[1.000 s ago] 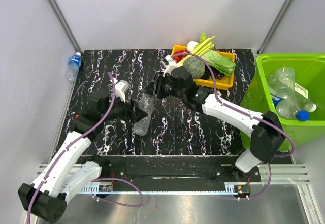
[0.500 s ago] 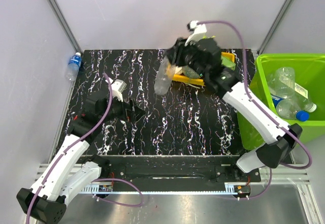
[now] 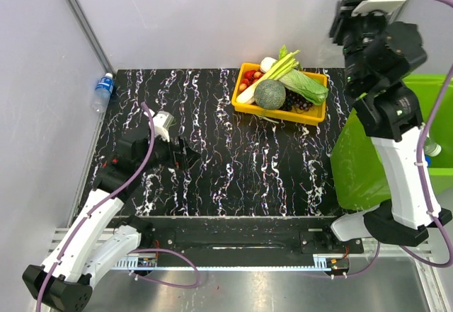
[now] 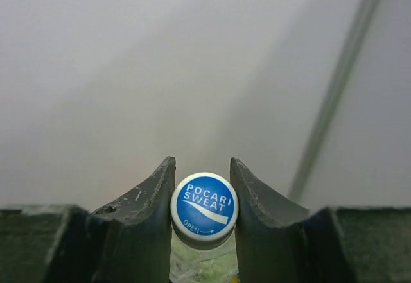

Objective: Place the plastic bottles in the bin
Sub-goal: Place the plastic bottle in the trash bin.

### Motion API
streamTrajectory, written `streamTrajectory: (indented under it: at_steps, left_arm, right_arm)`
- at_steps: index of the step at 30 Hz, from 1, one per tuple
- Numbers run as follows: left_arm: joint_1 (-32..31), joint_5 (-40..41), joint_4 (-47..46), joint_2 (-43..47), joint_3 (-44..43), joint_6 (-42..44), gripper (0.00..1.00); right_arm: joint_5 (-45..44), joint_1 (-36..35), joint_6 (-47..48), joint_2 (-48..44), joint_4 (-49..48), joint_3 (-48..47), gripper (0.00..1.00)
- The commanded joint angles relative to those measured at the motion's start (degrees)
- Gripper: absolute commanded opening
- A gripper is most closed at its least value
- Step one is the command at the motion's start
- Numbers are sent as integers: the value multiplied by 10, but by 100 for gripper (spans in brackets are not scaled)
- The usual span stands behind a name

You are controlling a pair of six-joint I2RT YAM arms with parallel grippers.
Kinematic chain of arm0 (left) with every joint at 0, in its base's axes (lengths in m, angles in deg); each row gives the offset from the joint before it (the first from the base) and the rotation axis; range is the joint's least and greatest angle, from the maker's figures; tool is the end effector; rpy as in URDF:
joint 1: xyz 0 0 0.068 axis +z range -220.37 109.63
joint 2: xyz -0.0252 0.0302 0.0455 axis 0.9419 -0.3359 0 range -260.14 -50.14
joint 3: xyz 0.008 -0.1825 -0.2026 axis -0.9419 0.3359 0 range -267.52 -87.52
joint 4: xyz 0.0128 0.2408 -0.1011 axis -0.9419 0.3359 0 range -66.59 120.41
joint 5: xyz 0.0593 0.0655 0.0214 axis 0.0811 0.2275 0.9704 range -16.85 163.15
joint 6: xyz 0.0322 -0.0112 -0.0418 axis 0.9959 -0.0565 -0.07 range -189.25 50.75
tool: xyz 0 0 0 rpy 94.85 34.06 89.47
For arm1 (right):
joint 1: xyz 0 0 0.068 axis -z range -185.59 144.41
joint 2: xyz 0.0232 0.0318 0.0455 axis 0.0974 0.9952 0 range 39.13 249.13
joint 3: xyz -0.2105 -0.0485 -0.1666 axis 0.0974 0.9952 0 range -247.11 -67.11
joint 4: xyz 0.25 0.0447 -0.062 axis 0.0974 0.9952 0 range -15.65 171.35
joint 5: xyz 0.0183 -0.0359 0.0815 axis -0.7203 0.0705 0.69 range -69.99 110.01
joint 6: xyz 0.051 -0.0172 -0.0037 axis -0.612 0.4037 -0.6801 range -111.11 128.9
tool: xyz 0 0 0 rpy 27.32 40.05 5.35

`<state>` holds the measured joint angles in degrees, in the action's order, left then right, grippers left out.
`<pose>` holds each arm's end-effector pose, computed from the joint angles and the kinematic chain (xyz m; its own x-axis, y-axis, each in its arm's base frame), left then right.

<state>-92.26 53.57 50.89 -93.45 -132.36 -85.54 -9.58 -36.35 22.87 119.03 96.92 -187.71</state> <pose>0.1515 -0.0737 0.3140 -0.5668 -0.0572 -0.8218 0.4915 0.7771 -0.3931 0.1981 0.0975 0.6113 0.2695 -0.0840 -0.9593 0.0243 0.9965 -0.0805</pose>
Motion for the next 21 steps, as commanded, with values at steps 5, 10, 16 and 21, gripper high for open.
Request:
streamTrajectory:
  at_steps: [5, 10, 16, 21]
  left_arm:
    - [-1, 50, -9, 24, -17, 10, 99]
    - [-1, 40, -6, 19, -19, 12, 99]
    - [-2, 49, -6, 20, -18, 11, 99]
    - [-2, 68, -1, 31, -20, 11, 99]
  right_arm:
    - [-217, 21, 305, 19, 15, -92, 26]
    - [-202, 100, 353, -33, 15, -19, 29]
    - [-206, 217, 306, -81, 15, 55, 32]
    - [-215, 245, 296, -112, 15, 132, 45]
